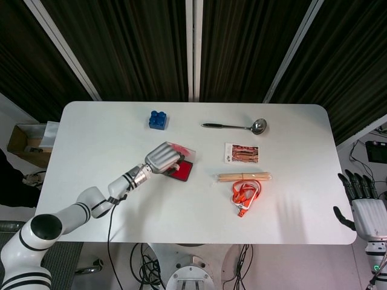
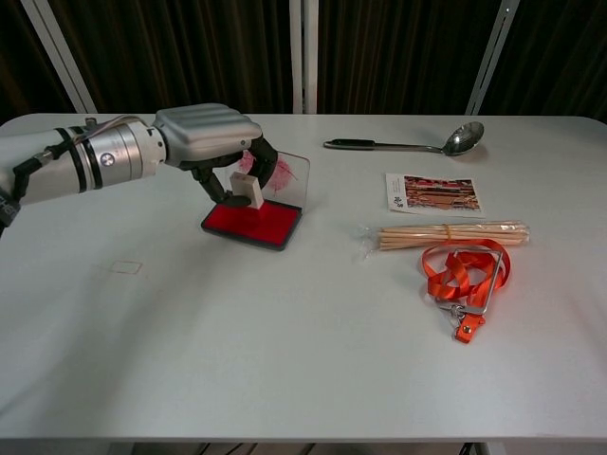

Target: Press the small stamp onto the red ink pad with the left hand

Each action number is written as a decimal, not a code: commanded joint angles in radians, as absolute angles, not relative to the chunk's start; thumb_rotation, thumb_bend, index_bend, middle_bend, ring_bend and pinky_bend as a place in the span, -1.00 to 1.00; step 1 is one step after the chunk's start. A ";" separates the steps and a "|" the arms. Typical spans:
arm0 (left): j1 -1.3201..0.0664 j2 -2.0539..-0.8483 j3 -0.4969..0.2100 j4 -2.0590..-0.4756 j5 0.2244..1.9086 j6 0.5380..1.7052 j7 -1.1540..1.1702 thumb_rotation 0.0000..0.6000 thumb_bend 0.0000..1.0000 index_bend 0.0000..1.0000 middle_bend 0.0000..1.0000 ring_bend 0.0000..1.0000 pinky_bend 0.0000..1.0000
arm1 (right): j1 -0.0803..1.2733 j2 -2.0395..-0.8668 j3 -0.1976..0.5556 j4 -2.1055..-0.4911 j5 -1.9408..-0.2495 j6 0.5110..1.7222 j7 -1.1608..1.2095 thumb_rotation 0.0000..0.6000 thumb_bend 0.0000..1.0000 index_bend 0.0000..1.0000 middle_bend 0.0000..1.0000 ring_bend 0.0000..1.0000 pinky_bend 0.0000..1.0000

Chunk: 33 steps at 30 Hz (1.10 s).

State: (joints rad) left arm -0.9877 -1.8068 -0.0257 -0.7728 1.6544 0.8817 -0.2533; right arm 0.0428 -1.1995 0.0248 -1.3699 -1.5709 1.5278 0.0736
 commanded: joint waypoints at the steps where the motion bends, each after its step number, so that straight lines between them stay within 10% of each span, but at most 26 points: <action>1: -1.000 -1.830 -0.029 -0.738 1.641 0.866 -0.256 1.00 -0.21 0.20 0.13 0.75 1.00 | 0.042 -1.199 0.026 -1.367 -1.569 1.529 0.078 1.00 -0.54 -1.00 -1.00 -1.00 -1.00; 33: -1.001 -1.800 0.000 -0.723 1.625 0.922 -0.316 1.00 -0.16 0.21 0.14 0.76 1.00 | 0.039 -1.198 0.025 -1.364 -1.571 1.533 0.083 1.00 -0.54 -1.00 -1.00 -1.00 -1.00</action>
State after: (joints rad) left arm -1.0060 -1.8478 0.0066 -0.6656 1.6259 0.8946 -0.3310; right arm 0.0392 -1.1978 0.0250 -1.3642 -1.5703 1.5332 0.0826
